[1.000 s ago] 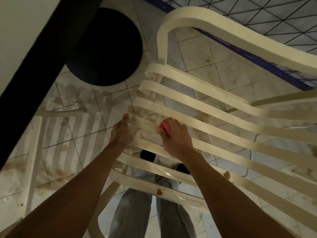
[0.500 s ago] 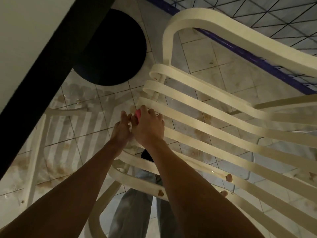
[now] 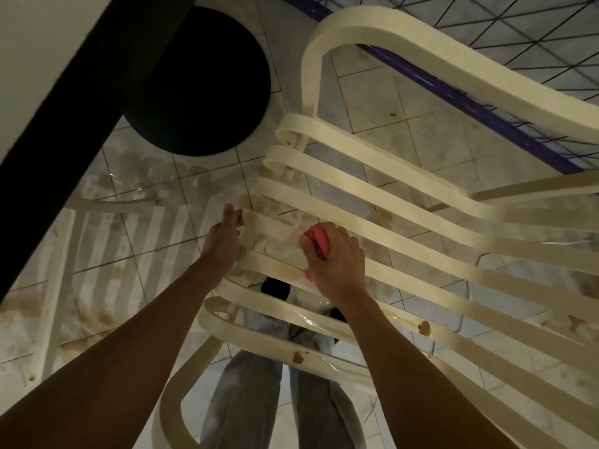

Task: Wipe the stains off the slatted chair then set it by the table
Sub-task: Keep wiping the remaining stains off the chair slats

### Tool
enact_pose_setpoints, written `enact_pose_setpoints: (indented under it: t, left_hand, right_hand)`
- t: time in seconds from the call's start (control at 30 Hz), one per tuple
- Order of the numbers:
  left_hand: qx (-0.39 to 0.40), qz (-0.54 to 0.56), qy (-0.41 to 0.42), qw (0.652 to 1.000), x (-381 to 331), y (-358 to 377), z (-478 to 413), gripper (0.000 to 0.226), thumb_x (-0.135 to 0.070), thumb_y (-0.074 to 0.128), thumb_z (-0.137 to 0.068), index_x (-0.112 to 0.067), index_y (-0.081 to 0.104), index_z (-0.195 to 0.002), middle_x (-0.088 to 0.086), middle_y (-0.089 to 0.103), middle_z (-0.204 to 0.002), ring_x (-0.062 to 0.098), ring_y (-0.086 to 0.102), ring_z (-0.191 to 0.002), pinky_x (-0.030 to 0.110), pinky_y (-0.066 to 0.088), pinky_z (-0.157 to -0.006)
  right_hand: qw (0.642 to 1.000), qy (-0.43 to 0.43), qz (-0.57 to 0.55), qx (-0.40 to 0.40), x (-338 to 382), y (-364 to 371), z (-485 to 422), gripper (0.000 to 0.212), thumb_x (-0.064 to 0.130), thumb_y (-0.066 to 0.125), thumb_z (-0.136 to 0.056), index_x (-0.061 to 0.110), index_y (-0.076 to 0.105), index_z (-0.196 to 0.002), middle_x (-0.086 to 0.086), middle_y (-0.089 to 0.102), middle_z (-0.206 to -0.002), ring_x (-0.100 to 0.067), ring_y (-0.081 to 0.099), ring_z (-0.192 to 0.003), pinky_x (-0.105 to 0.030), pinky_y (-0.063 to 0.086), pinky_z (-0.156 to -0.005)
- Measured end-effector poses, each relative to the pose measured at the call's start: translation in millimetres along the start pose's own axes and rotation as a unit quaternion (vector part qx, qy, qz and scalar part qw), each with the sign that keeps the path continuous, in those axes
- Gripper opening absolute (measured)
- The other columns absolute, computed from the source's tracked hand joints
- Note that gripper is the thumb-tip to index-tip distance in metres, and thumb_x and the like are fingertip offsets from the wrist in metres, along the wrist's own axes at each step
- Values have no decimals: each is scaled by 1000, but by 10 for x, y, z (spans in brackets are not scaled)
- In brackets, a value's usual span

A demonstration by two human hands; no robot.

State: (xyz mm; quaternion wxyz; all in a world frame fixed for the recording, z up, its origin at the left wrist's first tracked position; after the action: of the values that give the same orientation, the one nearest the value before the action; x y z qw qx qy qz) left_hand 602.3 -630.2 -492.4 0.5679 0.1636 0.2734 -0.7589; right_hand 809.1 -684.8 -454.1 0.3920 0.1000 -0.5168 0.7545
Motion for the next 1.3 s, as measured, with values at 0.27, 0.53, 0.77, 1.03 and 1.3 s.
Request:
enact_pose_setpoints:
  t: [0.27, 0.53, 0.77, 1.03, 1.3]
  left_hand:
    - [-16, 8, -8, 1000, 61, 3, -24, 57, -56, 17, -104, -30, 60, -131, 2, 57, -134, 22, 51, -126, 34, 34, -93]
    - [-31, -19, 7, 999, -62, 24, 9, 48, -49, 19, -107, -36, 60, -85, -16, 59, -89, 2, 53, -85, 25, 37, -73]
    - [-95, -20, 67, 993, -269, 72, 41, 40, -43, 33, -105, -12, 58, -111, 2, 59, -100, 18, 56, -93, 33, 40, -78]
    - [-163, -218, 333, 903, -845, 472, 387, 41, -28, 42, -94, -13, 57, -130, 14, 53, -133, 32, 46, -119, 34, 35, -99]
    - [24, -521, 449, 726, -833, 1525, 475, 66, -46, 38, -98, -17, 26, -155, 11, 23, -161, 36, 20, -145, 53, 17, -119]
  right_hand:
    - [999, 45, 6, -1, 168, 94, -77, 24, 42, 50, -97, 24, 53, -114, -1, 57, -110, -27, 49, -99, -46, 41, -95]
    - [999, -27, 22, 27, 551, 347, -141, 34, 45, 47, -100, 22, 52, -125, -7, 54, -124, -33, 46, -110, -46, 36, -98]
    - [998, -27, 54, 35, -231, -30, 60, 32, 53, 44, -99, 33, 51, -123, 4, 53, -124, -22, 46, -109, -40, 34, -96]
    - [998, 33, 49, 30, -1197, -638, 271, 16, 50, 48, -98, 38, 54, -107, 11, 55, -109, -17, 49, -102, -39, 34, -95]
    - [995, 98, 10, 19, -1696, -979, 426, 7, 36, 60, -96, 33, 58, -102, 11, 46, -96, -22, 49, -95, -44, 48, -88]
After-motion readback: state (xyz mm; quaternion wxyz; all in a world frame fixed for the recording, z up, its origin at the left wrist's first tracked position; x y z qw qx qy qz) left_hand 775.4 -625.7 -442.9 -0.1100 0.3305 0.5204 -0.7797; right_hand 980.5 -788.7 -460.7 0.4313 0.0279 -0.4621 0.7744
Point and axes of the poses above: each hand's wrist, its own z-axis away from the middle knuckle, its own y-axis out of the palm, x = y × z, the point moved 7 cm from there along -z, towards the middle knuckle
